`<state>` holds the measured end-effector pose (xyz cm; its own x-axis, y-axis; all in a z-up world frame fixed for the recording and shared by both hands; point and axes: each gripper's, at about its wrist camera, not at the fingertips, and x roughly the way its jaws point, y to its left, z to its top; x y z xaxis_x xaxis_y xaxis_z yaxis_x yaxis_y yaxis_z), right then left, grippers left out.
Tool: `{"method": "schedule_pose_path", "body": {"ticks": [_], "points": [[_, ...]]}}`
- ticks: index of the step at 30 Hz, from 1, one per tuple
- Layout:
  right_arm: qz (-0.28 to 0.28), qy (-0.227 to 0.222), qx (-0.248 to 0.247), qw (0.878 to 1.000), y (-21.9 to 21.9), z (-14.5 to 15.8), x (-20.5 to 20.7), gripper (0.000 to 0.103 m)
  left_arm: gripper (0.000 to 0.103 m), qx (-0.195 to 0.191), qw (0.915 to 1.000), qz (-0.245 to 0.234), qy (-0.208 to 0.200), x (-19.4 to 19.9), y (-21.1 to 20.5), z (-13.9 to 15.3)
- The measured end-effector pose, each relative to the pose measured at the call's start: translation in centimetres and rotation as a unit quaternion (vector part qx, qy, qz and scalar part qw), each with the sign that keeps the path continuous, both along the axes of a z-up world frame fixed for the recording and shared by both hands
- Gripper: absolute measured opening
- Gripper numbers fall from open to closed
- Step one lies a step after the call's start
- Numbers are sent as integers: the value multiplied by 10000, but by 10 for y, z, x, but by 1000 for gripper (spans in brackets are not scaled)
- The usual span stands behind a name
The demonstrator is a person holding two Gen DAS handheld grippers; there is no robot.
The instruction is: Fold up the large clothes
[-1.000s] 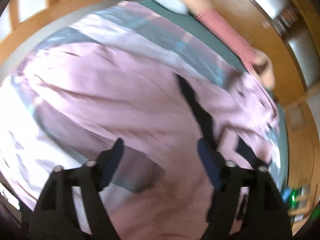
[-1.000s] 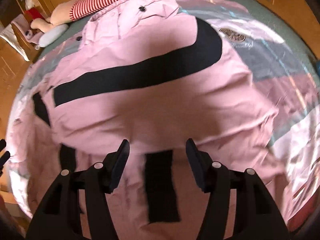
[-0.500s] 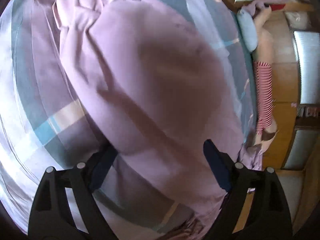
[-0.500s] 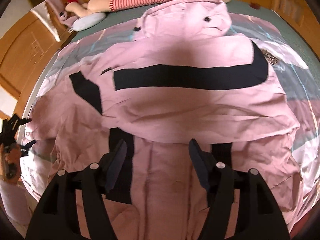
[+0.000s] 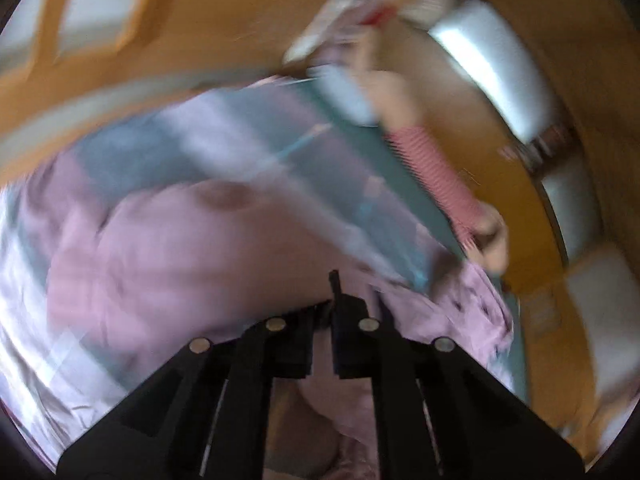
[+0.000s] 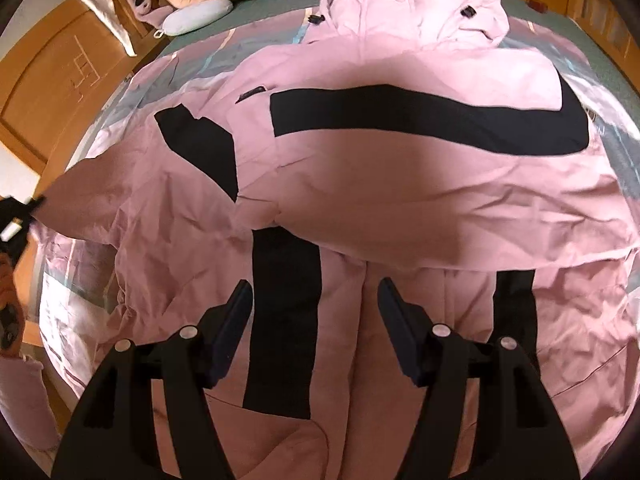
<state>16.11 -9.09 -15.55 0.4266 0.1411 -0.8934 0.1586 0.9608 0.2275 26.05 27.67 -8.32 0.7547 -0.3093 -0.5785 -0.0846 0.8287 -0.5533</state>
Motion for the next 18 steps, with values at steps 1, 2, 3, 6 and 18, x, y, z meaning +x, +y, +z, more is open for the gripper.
{"method": "schedule_pose_path", "body": {"ticks": [1,2,3,6,18], "points": [[-40,5,52,10000,-2,-1,0,65,7,287,9992,-236,-150,-3,-22,10],[-75,11,92,9999,-4,-1,-1,65,7,588,9966,-506,-271,-9,-46,18],[-134,22,126,9998,-7,-2,-2,65,8,953,9905,-911,-383,-15,-80,24],[-288,23,122,9995,-18,-3,-8,65,12,1614,9590,-2287,-433,-36,-164,19],[-1568,207,723,9848,-91,-21,-49,66,62,2987,8880,-3489,216,-63,-263,-35]]}}
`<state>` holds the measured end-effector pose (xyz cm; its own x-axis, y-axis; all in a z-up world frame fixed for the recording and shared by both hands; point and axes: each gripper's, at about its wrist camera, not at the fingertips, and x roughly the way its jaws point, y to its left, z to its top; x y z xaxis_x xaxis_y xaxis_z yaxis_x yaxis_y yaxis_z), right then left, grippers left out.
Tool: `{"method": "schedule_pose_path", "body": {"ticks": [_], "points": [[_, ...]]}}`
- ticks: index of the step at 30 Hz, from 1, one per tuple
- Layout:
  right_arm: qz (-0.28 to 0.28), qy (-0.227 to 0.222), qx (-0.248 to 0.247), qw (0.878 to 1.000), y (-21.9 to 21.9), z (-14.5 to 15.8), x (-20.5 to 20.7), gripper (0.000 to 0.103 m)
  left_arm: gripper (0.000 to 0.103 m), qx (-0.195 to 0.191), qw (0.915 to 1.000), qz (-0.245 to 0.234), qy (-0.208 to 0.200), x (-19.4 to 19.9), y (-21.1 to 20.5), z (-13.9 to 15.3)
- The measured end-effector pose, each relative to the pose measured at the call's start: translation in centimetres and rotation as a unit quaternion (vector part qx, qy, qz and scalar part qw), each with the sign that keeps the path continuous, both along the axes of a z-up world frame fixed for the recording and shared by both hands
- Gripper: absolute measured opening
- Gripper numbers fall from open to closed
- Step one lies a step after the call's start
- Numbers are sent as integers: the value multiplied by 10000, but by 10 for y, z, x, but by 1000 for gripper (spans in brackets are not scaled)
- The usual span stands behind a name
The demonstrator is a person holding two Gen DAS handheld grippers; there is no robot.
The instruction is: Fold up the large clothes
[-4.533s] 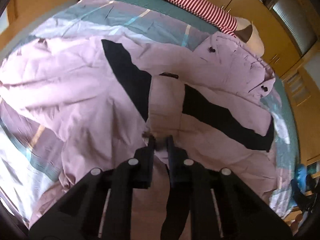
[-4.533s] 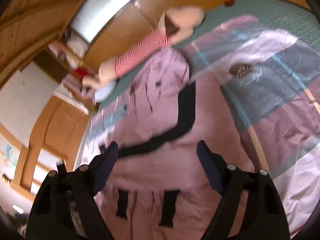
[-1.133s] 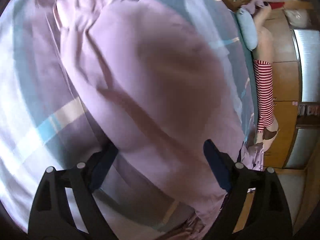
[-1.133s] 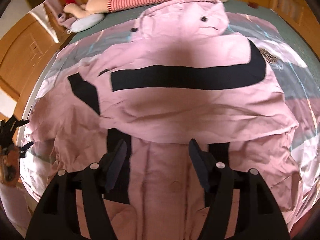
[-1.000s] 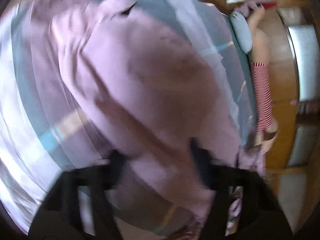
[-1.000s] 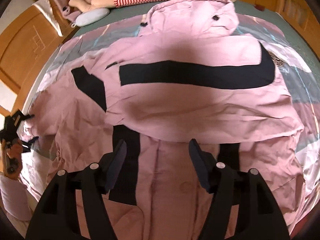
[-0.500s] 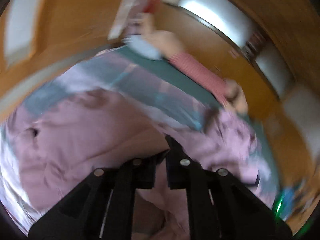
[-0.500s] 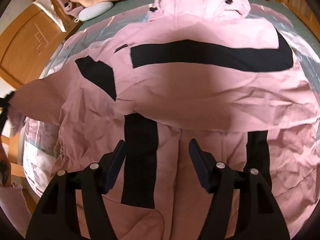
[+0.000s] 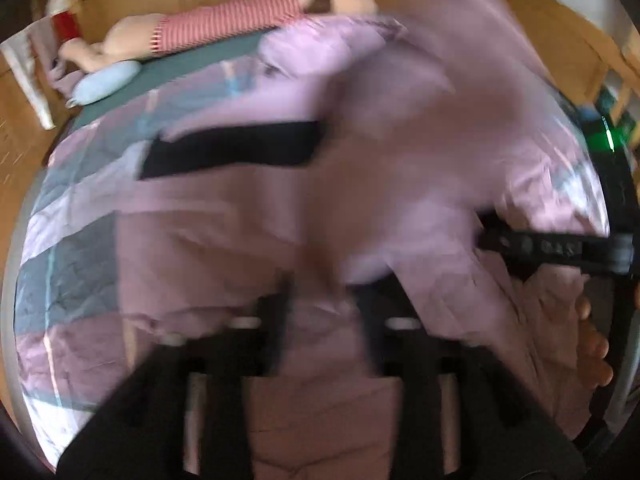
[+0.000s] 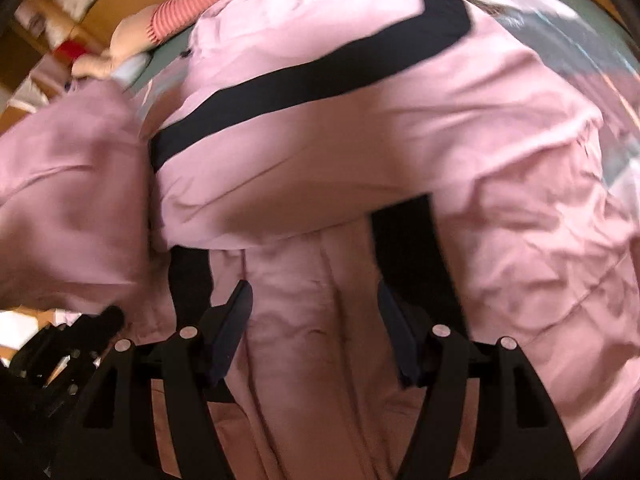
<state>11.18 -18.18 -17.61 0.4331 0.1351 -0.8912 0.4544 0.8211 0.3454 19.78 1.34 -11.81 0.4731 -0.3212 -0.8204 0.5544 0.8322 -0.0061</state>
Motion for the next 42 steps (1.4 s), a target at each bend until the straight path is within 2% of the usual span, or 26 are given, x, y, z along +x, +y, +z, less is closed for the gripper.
{"method": "schedule_pose_path", "body": {"ticks": [2,6,8,10,13,16,20,22,25,27,28,30,32,34,35,38,42], "points": [[-111,-41,-43,9999,-9,2,-6,66,74,-282,9993,232,-88,4,28,14],[-330,-387,150,9986,-28,14,-20,66,83,-423,9938,1020,87,30,65,18],[-402,-534,226,9975,-34,20,-22,72,86,-566,9890,1330,305,46,81,14],[-422,-578,269,9971,-37,23,-19,73,86,-770,9846,1475,537,55,85,12],[-377,-789,648,9941,-41,29,-12,73,86,-1041,9802,1470,829,61,93,4],[-324,-1107,1109,9871,-38,38,-4,74,87,-795,9846,1341,789,49,80,-2],[32,-1528,2097,9657,-17,51,8,84,89,-282,9915,1139,564,38,46,-12],[241,-1529,2290,9610,-5,55,14,84,89,-114,9932,1069,437,35,38,-13],[504,-1226,2183,9668,15,52,27,84,90,-28,9946,964,386,33,34,-13],[622,-1040,2260,9665,22,47,34,78,92,-42,9945,967,406,34,37,-14],[605,-1093,2335,9643,20,48,33,74,92,-64,9944,968,424,34,38,-15],[318,-1365,2322,9625,11,56,28,75,93,-90,9943,966,452,34,38,-15],[294,-1556,1984,9672,7,68,20,76,93,-70,9942,984,434,35,36,-16],[558,-1566,1512,9744,13,77,14,88,94,-60,9943,997,383,34,32,-16],[731,-1570,1411,9747,19,80,11,90,95,-39,9943,1007,350,33,29,-16],[1226,-1514,1314,9720,35,78,6,91,96,63,9946,996,287,31,22,-18],[1340,-1411,1204,9735,53,70,9,91,96,158,9947,989,247,30,21,-18]]}}
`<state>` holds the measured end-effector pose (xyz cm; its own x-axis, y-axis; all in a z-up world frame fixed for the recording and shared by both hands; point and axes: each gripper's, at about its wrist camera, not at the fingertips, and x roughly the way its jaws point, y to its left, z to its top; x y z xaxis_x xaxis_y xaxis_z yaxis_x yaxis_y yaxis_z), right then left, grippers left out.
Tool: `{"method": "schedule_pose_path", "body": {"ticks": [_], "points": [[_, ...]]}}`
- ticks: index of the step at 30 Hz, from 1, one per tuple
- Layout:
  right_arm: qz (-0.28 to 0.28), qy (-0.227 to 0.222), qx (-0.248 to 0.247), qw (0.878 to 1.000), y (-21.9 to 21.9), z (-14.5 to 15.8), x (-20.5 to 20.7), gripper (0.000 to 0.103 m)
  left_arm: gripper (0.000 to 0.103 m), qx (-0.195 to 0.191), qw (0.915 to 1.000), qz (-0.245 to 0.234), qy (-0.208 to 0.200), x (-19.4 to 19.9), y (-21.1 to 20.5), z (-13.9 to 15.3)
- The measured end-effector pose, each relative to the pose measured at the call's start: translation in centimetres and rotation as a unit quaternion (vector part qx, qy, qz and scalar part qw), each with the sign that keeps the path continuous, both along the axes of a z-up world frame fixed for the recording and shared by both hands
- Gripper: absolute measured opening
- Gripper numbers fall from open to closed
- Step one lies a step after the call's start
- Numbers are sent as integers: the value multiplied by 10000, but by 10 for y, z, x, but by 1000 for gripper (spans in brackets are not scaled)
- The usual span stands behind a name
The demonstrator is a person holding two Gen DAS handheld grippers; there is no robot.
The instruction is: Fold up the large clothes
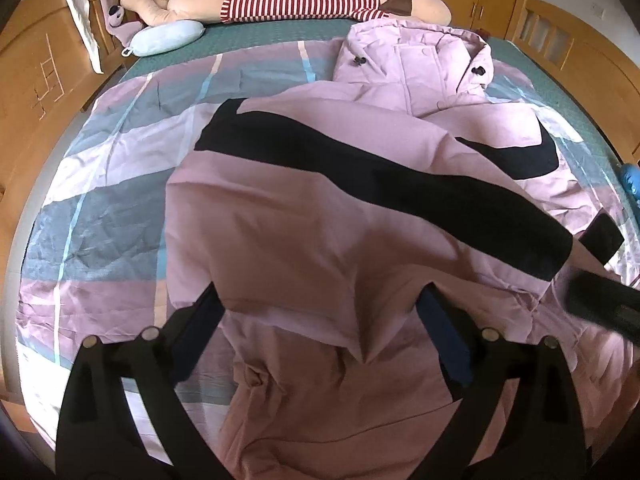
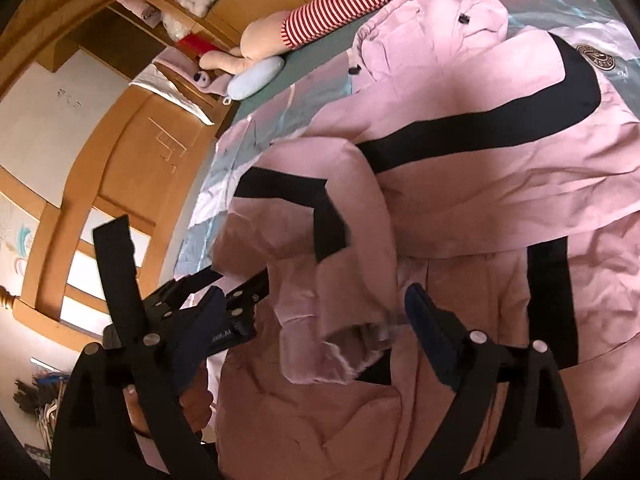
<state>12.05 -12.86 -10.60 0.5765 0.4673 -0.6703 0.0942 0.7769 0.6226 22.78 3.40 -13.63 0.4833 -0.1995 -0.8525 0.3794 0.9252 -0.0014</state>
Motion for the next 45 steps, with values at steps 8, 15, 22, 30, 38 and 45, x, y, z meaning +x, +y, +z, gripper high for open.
{"method": "schedule_pose_path", "body": {"ticks": [8,15,22,30,38,45], "points": [[-886,170,-1151,9892,-21,3,10,22,97,-493,9985,-14,-239,-7,15,28],[-2269,121,-2273,9470,-83,36,24,22,97,-417,9980,450,-127,11,34,23],[-2806,30,-2477,9273,-106,33,4,87,97,-271,9904,1246,529,37,57,-9],[-1286,813,-2358,9598,-55,-33,30,89,98,-631,9768,1399,1492,49,67,-52],[-929,724,-2776,9535,-32,-36,40,4,98,-580,9768,1476,1438,47,70,-55],[-2050,559,-2820,9356,-82,-11,54,1,98,-306,9786,1956,555,47,91,-20]]}}
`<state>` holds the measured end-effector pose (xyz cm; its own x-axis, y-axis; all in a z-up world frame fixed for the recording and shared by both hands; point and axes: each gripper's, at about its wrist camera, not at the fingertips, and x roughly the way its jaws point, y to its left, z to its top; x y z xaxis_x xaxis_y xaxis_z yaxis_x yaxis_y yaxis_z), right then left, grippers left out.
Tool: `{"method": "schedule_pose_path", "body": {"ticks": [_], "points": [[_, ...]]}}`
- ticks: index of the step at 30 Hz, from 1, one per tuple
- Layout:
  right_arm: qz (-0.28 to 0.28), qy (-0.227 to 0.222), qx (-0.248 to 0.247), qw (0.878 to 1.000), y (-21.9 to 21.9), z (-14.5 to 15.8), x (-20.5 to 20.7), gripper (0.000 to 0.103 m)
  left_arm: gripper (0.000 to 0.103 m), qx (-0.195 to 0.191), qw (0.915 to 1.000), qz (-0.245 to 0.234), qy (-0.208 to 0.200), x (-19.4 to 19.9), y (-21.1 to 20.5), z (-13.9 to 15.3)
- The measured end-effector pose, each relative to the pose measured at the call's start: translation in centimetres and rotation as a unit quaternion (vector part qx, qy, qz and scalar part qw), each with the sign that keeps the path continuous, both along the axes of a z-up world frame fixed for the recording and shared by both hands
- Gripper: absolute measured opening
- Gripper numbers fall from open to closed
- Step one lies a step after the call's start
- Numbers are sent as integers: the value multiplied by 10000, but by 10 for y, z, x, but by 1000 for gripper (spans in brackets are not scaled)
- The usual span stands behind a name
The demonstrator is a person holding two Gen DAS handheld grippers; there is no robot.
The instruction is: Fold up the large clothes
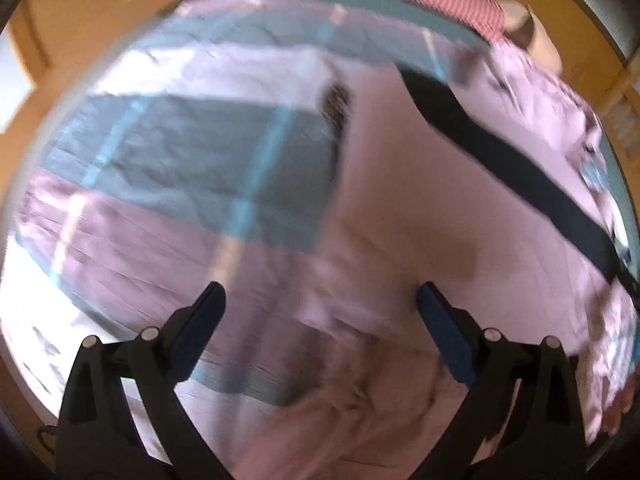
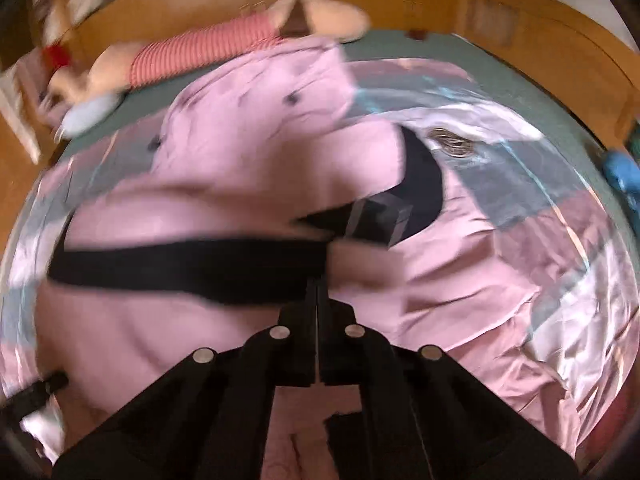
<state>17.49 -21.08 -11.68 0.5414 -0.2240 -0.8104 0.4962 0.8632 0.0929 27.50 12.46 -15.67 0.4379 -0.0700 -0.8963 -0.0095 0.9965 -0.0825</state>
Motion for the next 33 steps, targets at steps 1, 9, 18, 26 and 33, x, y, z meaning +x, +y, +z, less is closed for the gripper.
{"method": "schedule_pose_path", "body": {"ticks": [1,9,18,26,33], "points": [[9,-91,140,9999,-6,3,-2,1,98,60,9999,122,-97,5,8,5],[356,-117,344,9987,-11,-7,-29,84,98,174,9990,389,110,15,25,-7],[-267,421,1241,9910,-39,-57,-26,84,98,600,9979,212,132,13,8,-15],[-42,-153,1309,9913,-35,-27,-22,19,98,487,9985,152,184,15,6,-17],[-565,-375,1088,9917,-61,-14,-23,11,98,789,9966,-228,116,10,-17,-20]]}}
